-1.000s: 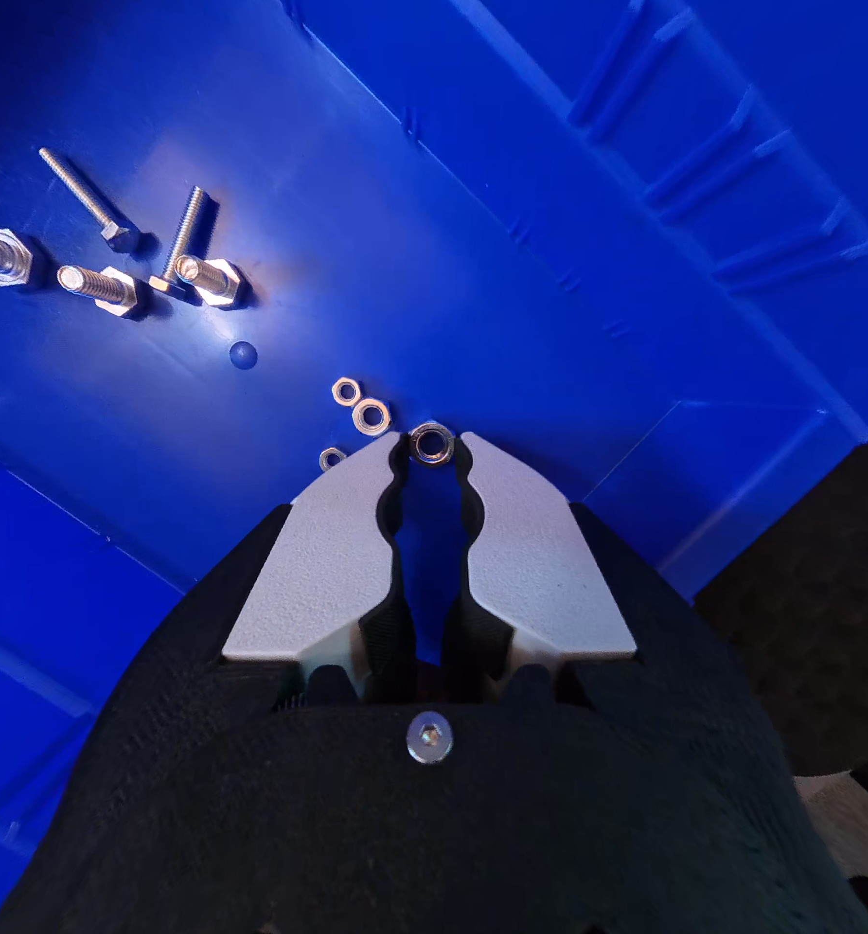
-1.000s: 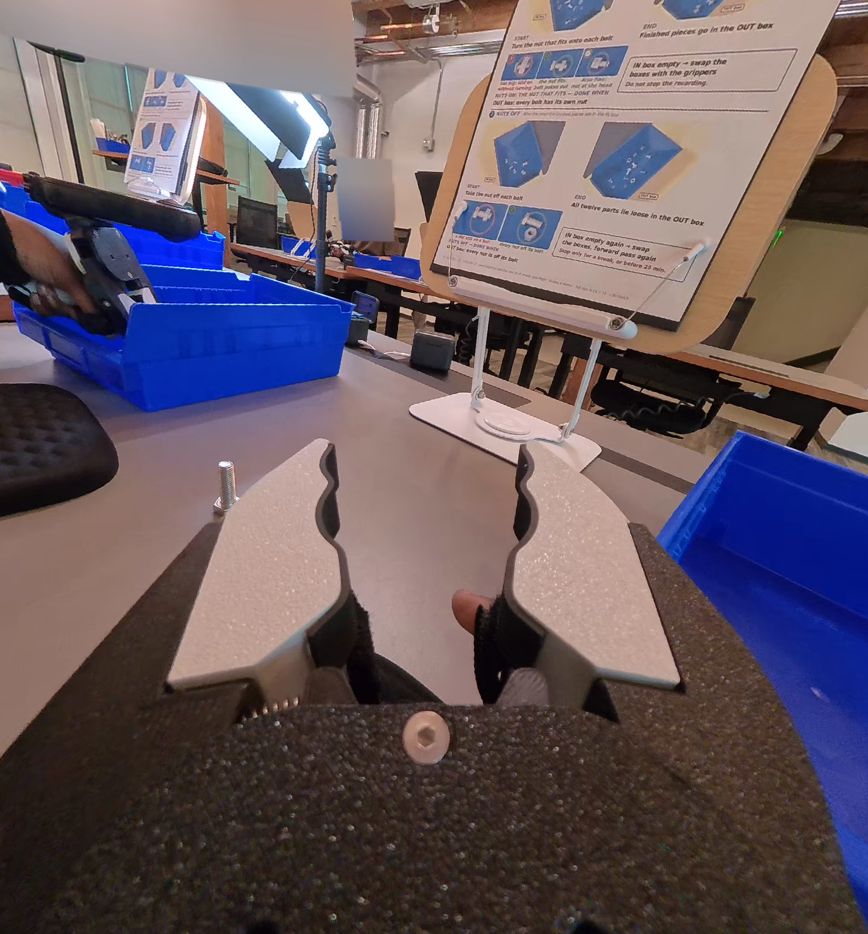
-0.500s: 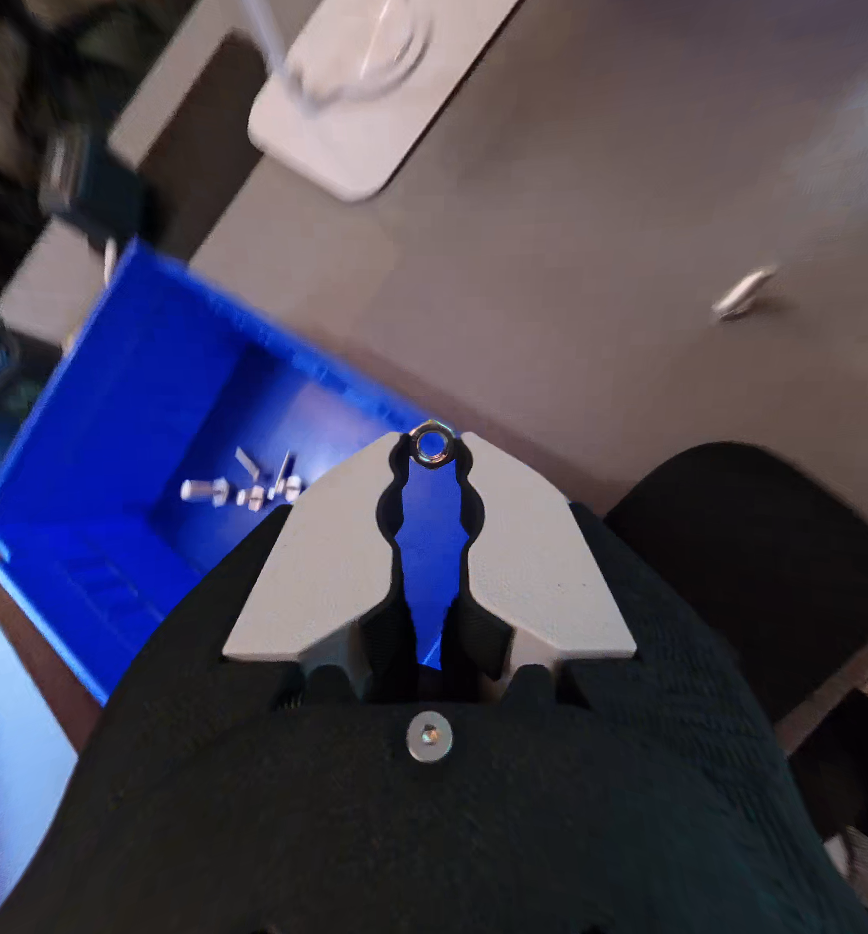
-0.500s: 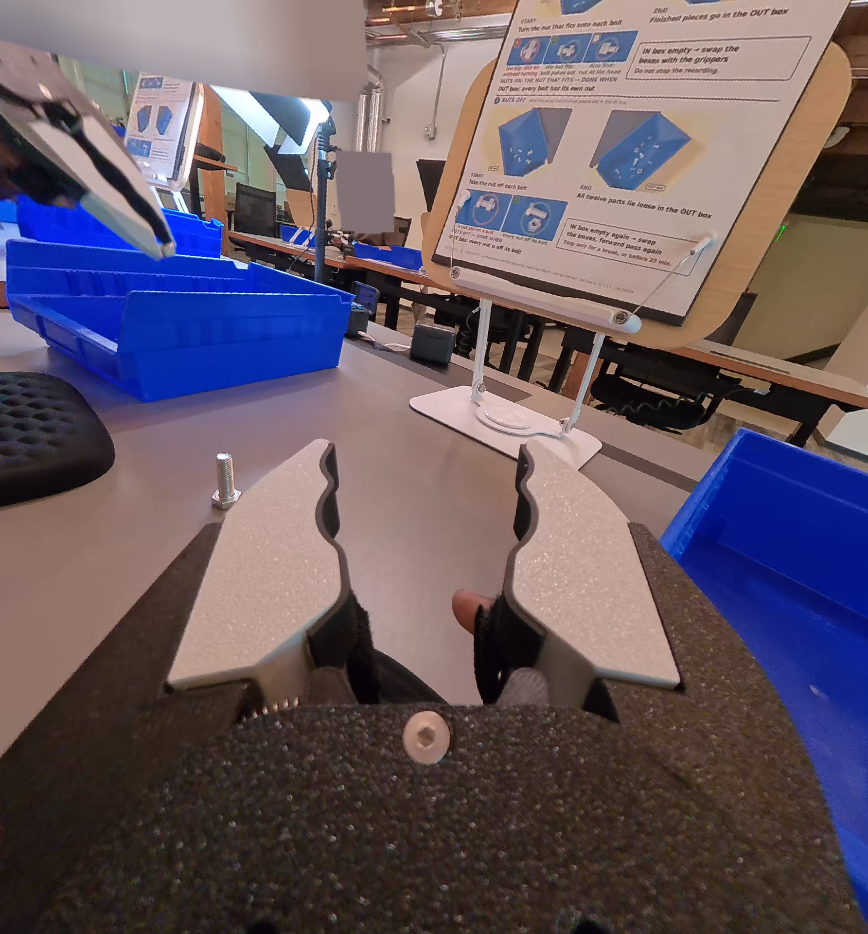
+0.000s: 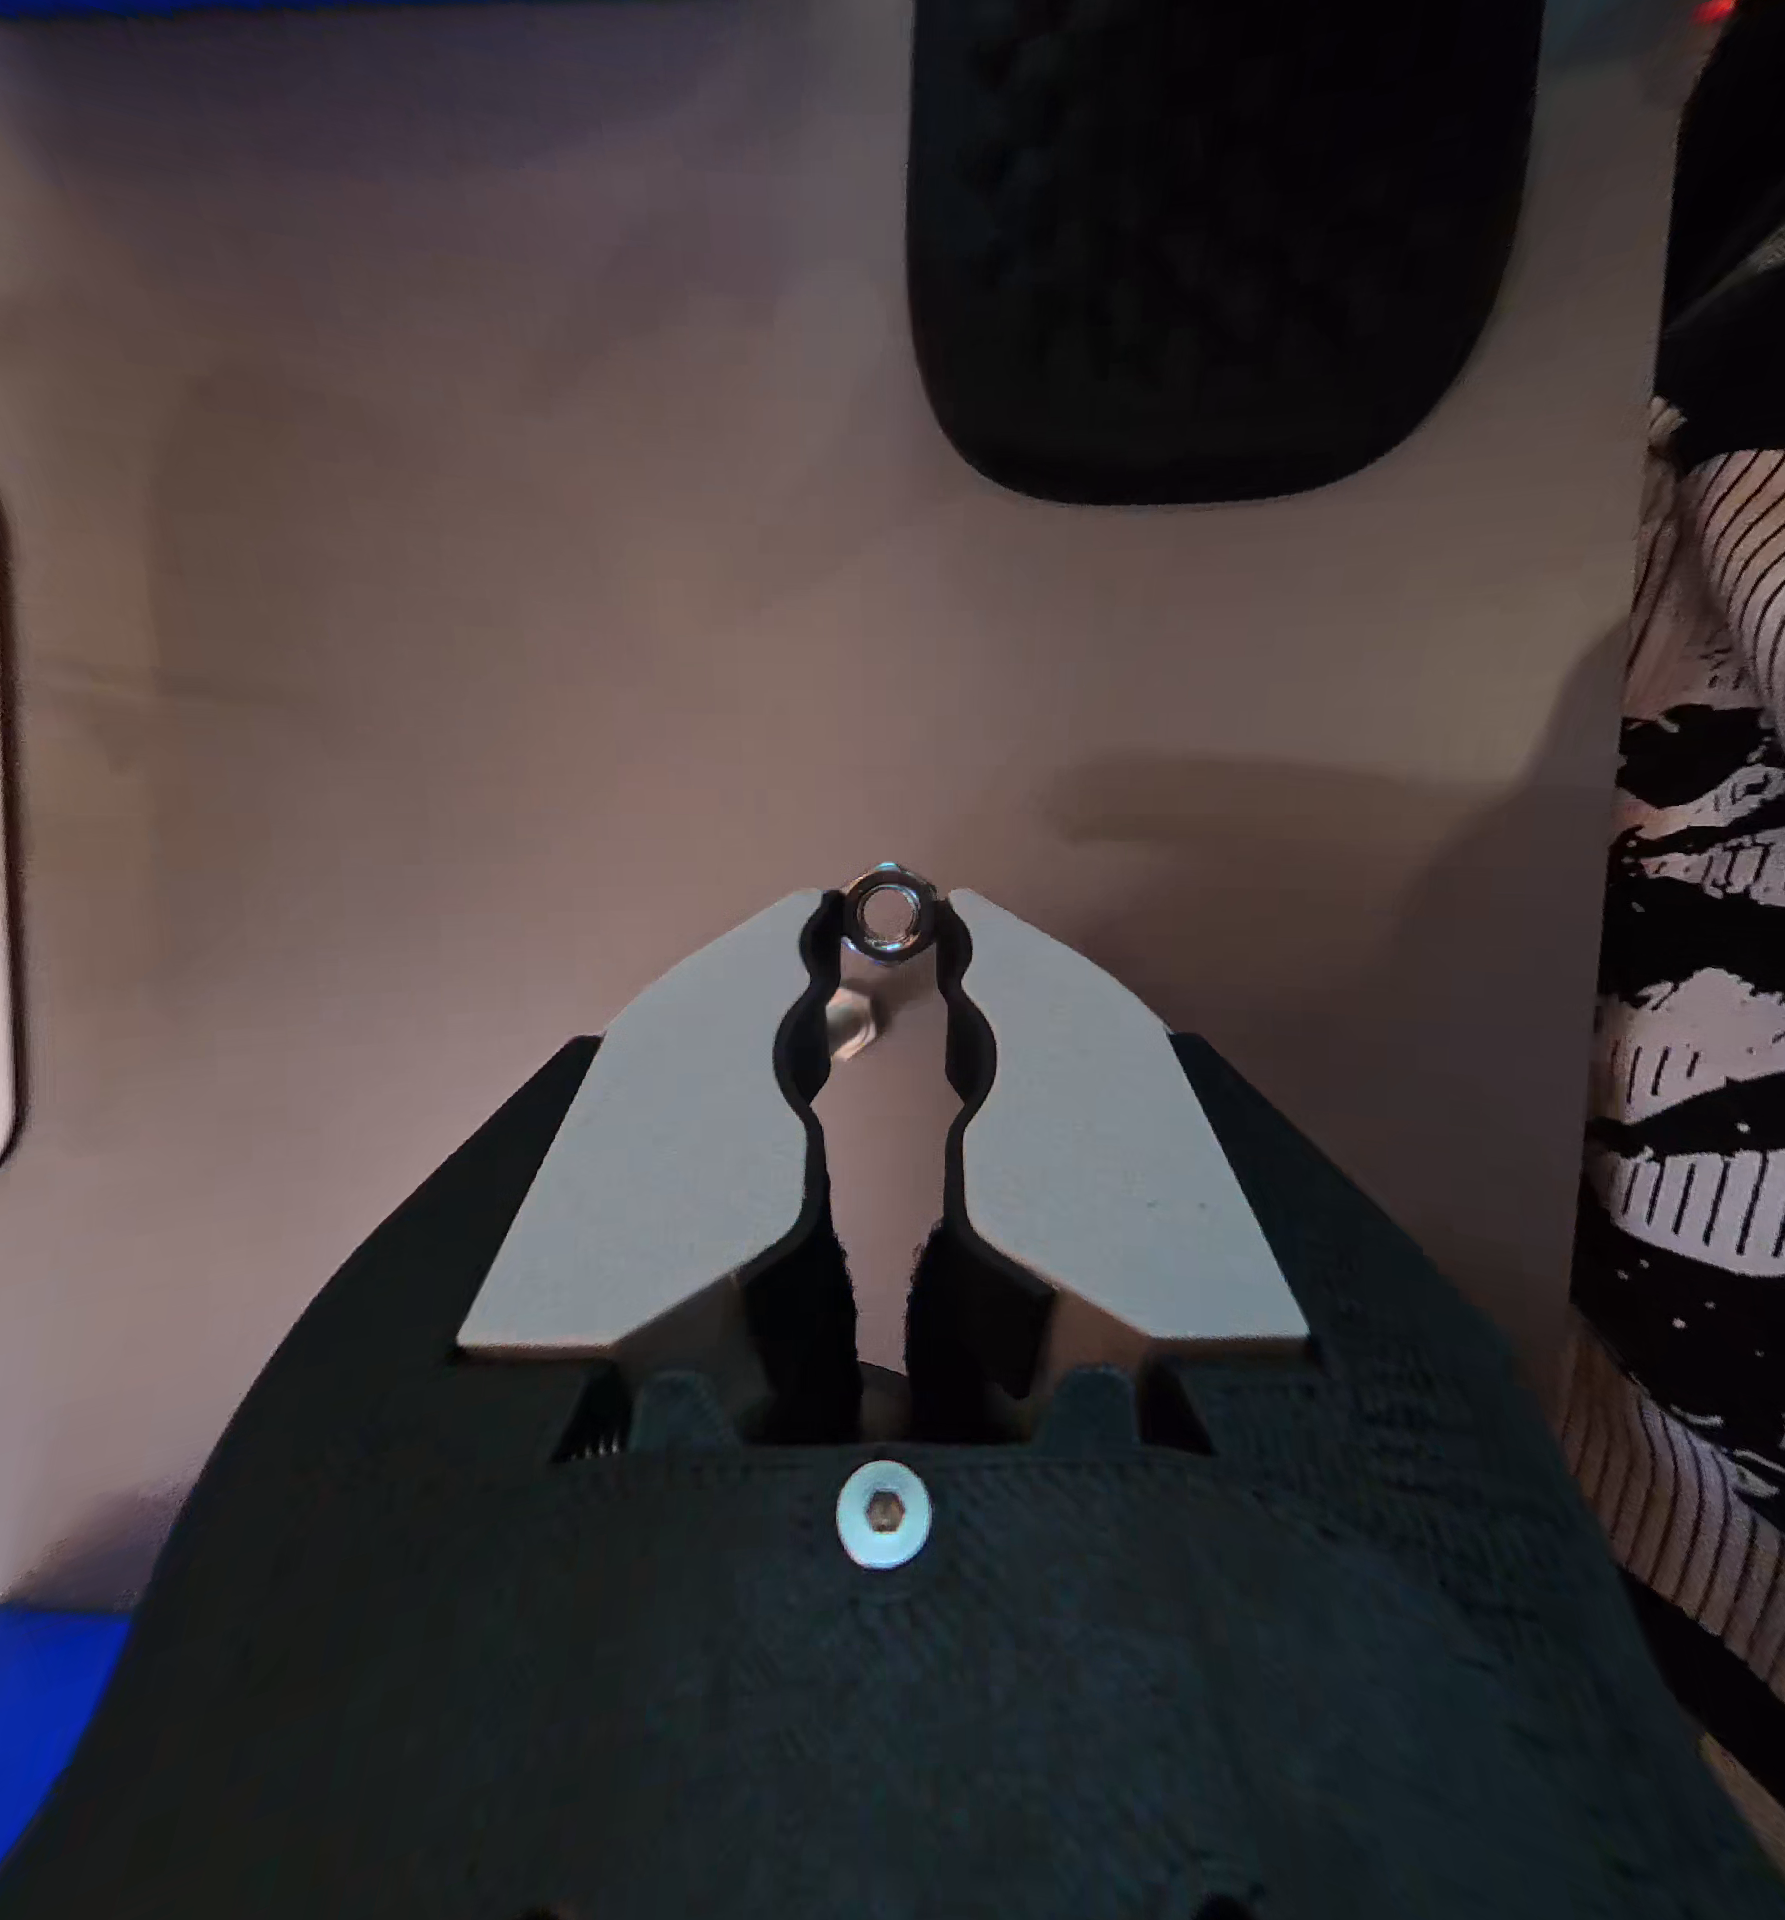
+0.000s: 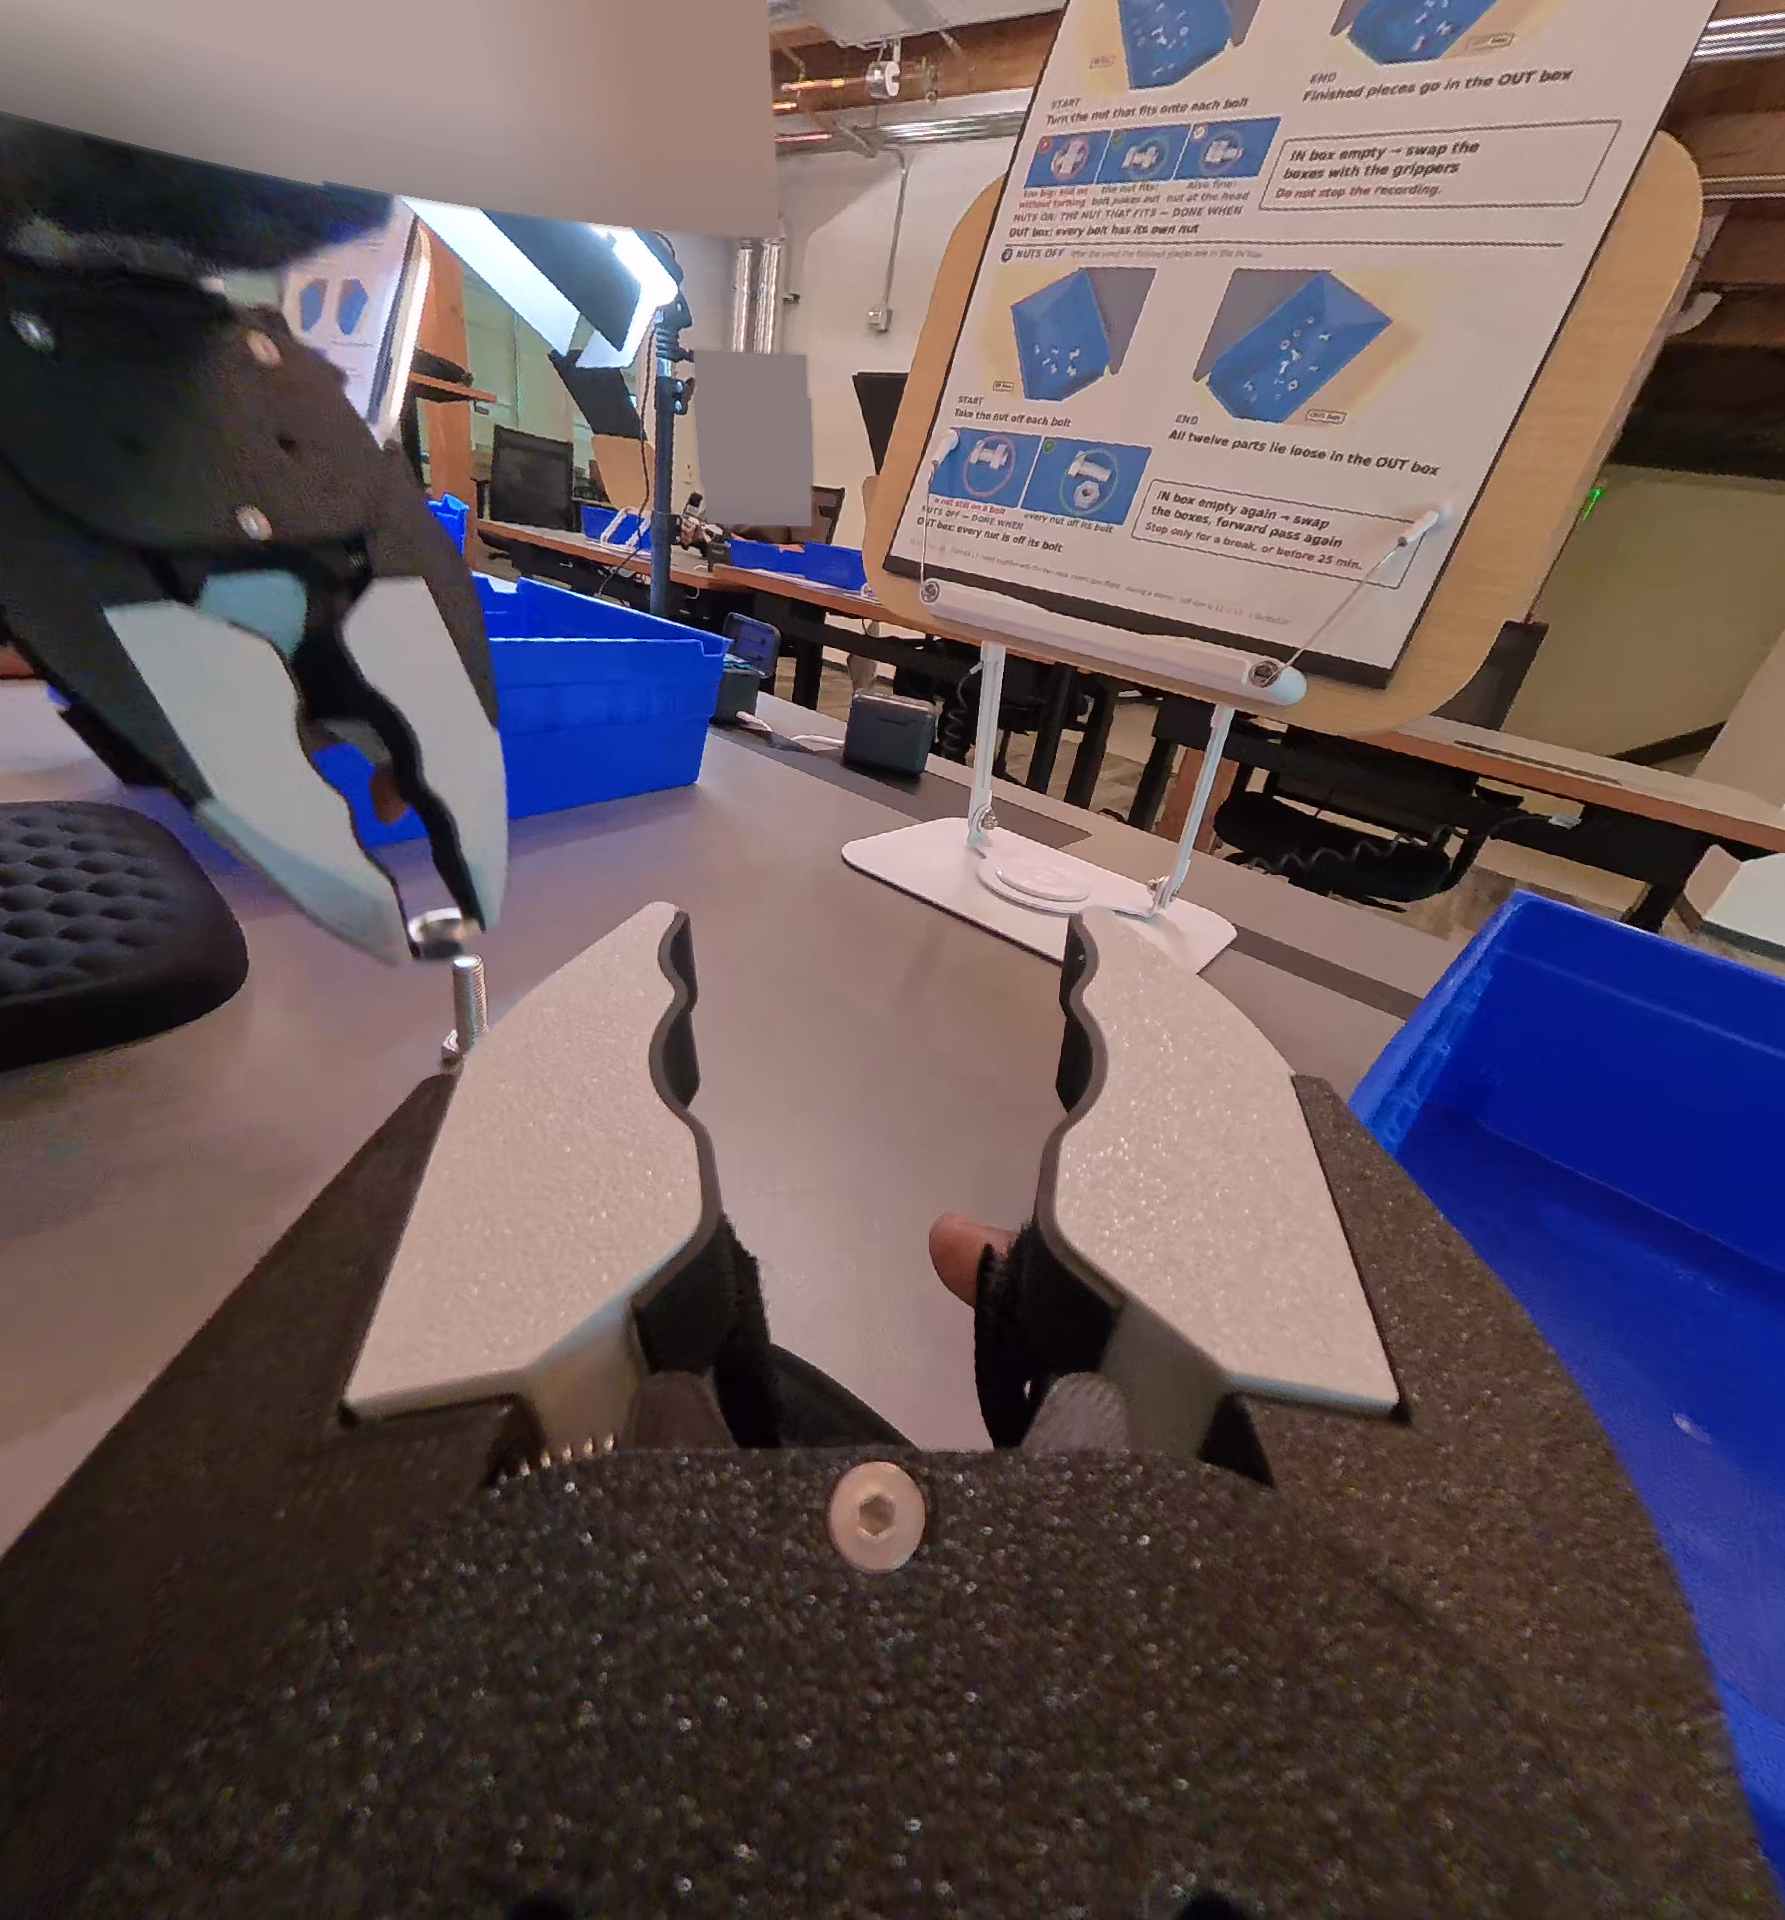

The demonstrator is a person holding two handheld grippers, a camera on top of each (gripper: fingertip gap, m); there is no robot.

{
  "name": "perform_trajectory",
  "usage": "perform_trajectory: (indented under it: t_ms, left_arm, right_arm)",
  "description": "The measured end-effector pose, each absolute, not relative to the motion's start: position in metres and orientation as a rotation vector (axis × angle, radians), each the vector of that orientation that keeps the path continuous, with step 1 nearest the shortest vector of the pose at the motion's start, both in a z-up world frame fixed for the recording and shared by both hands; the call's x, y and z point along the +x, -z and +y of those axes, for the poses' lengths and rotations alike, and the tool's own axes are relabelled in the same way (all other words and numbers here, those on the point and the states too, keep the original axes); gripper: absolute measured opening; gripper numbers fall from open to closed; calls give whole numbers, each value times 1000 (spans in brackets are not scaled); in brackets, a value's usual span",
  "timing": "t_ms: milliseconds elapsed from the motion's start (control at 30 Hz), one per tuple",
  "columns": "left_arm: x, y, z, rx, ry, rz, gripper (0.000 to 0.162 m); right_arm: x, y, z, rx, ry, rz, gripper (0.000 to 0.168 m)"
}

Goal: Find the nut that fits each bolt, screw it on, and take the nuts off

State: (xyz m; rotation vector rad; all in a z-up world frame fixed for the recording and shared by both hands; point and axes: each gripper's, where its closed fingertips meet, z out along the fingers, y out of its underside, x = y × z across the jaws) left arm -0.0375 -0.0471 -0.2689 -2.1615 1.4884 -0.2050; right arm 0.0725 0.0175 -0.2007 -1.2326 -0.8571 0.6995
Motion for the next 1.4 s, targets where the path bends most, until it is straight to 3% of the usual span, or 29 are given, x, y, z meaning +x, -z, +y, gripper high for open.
perform_trajectory:
  t_ms: [567, 1167, 1400]
  left_arm:
    - [-21, 320, -29, -2269, 229, 1505, 18]
    - [-21, 327, -29, -2277, 206, 1542, 19]
    - [-15, 307, -25, -2221, 274, 1419, 25]
  right_arm:
    - [75, 199, 17, -1221, -716, -841, 68]
    - [75, 199, 17, -1221, -720, -838, 68]
    - [74, 199, 17, -1227, -726, -842, 68]
